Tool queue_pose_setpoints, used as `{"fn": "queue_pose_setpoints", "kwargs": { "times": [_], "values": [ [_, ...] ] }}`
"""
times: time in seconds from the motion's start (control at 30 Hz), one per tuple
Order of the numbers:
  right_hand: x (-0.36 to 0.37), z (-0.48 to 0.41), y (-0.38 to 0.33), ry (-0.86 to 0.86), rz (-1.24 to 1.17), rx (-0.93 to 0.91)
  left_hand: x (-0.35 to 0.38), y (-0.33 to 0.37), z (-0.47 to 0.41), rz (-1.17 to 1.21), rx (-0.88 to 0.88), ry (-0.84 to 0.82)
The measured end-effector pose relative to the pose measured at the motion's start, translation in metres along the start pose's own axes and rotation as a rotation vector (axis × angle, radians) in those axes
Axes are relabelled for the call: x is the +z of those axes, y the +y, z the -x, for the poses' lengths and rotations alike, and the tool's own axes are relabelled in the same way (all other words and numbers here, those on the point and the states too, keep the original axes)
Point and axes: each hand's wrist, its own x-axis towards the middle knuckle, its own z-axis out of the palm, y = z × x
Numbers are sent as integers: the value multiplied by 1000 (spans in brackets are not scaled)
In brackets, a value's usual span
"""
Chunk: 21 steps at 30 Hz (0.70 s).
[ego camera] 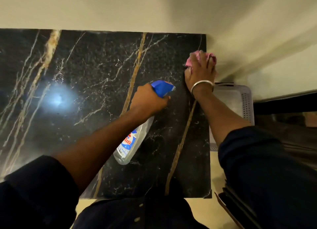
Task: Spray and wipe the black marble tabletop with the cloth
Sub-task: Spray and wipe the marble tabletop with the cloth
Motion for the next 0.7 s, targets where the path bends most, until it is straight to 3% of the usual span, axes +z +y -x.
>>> {"fn": "queue_pose_setpoints", "kwargs": {
  "times": [0.37,0.7],
  "values": [
    [-16,-70,-14,27,-15,-1,-14,5,-9,39,-37,81],
    [6,74,11,1,-50,-38,-17,-1,19,44,31,60]
  ]
}}
